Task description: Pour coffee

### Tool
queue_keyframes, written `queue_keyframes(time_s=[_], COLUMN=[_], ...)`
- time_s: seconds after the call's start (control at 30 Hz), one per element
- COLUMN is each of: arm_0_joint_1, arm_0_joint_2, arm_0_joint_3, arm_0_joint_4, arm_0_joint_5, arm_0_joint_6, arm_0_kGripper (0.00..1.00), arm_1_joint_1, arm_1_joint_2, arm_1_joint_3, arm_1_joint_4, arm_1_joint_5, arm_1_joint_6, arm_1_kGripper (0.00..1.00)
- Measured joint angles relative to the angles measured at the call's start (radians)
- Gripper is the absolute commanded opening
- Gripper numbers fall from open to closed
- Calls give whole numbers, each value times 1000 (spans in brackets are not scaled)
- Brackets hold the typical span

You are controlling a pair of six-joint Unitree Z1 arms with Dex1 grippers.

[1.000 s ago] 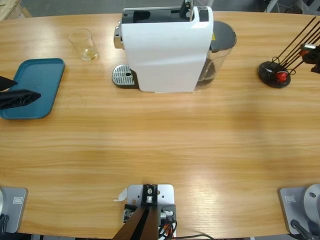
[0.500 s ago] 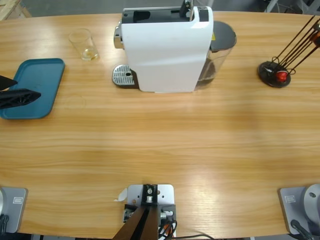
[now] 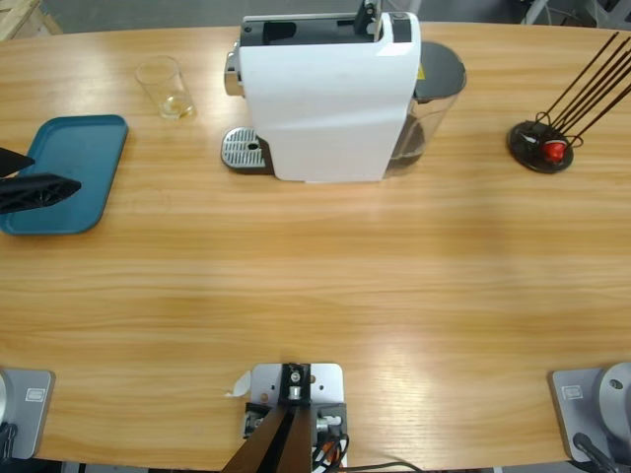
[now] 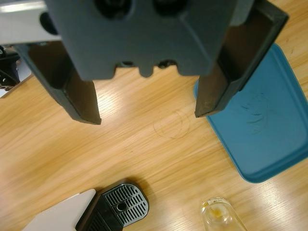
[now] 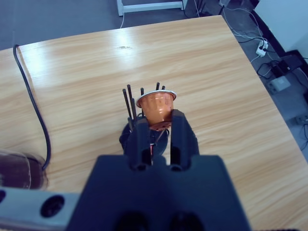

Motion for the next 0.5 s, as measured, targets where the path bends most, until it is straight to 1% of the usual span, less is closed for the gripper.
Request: queue_keyframes(time_s=[0.13,0.23,0.4,0.5], arm_0_joint_1=[0,0,0,0], arm_0_joint_2=[0,1,1,1], arm_0_joint_3=[0,0,2,3], arm_0_joint_4=[-1,-3,-8,-10], arm_0_joint_5=[0,0,0,0], arm_0_joint_6=[0,0,0,1], arm_0_kGripper=[835,835,835,835], arm_1_joint_1=[2,42,185,296], arm_1_joint_2=[-27,-37,-55,-61], arm_1_joint_3=[-47,-94,-142,-148], arm_1_joint_4=[60,109,183,231], arm_1_joint_5=[18,84,235,290], arm_1_joint_6=[-38,-102,-242,-304], arm_1_kGripper=[0,0,0,0])
